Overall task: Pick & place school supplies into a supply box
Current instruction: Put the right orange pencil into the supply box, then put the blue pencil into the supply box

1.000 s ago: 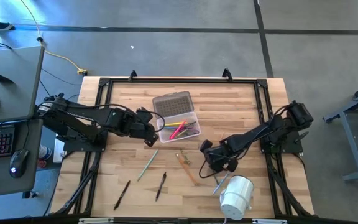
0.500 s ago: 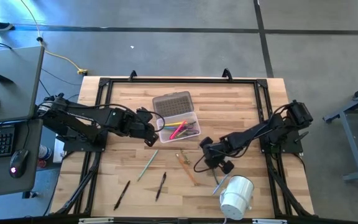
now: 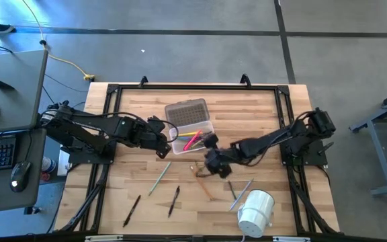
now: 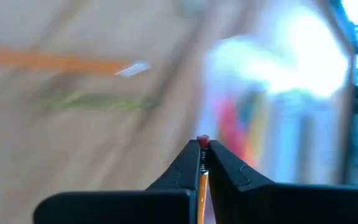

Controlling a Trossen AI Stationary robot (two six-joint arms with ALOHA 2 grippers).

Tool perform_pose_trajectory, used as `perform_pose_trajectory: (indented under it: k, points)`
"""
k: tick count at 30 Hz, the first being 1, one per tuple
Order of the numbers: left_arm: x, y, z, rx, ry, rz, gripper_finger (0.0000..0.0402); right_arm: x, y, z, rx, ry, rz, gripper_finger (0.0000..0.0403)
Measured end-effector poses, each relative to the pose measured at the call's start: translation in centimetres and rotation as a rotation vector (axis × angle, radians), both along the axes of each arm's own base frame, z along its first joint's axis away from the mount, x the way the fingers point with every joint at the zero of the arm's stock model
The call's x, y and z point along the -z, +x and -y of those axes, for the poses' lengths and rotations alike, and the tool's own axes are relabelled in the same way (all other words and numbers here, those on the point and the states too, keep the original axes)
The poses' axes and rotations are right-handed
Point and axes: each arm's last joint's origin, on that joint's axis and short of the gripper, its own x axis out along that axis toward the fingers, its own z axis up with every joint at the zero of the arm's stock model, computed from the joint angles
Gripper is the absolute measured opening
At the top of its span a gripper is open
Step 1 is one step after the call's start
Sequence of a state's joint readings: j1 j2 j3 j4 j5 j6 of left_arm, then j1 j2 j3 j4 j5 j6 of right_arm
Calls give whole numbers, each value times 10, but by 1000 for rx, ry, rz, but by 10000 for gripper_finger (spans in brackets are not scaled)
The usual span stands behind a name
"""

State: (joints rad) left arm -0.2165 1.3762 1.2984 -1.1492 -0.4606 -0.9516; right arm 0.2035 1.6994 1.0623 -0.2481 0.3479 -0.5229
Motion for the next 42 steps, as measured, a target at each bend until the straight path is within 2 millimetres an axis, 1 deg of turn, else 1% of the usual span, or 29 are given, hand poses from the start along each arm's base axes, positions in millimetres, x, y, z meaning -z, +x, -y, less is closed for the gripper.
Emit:
perform_pose_trajectory:
  k: [2,4,6,8,10,13,18,21,23,25,27,31,36,39,42]
  points:
    - [0,0,0,8,3,1,211,-14,11,15,72,18,69,4]
    - [0,0,0,10,5,0,211,-23,22,30,148,97,155,5]
    - [0,0,0,10,6,-1,211,-24,32,41,137,188,219,3]
    - [0,0,0,5,18,3,211,-21,41,48,80,261,270,2]
    - [0,0,-1,0,31,5,211,-15,48,49,32,254,292,3]
    - [-1,0,-1,-5,45,8,211,-7,54,49,-15,177,295,3]
    - [-1,0,-1,-7,50,8,211,11,58,48,-114,68,233,3]
    - [-1,0,-2,-15,71,13,211,20,63,48,-150,98,232,3]
    - [-1,0,-2,-18,79,15,211,30,64,49,-167,124,206,2]
    - [-1,0,-2,-17,79,15,211,39,66,50,-190,105,181,2]
    - [-1,0,-2,-17,79,15,211,45,68,51,-220,52,176,7]
    - [-1,0,-2,-18,79,16,211,47,71,52,-215,-52,186,27]
    - [-1,0,-2,-18,79,16,211,42,75,51,-216,-9,263,59]
    - [-1,0,-2,-18,79,16,211,40,75,49,-246,18,281,78]
    - [-1,0,-2,-17,79,15,211,37,76,45,-239,2,307,93]
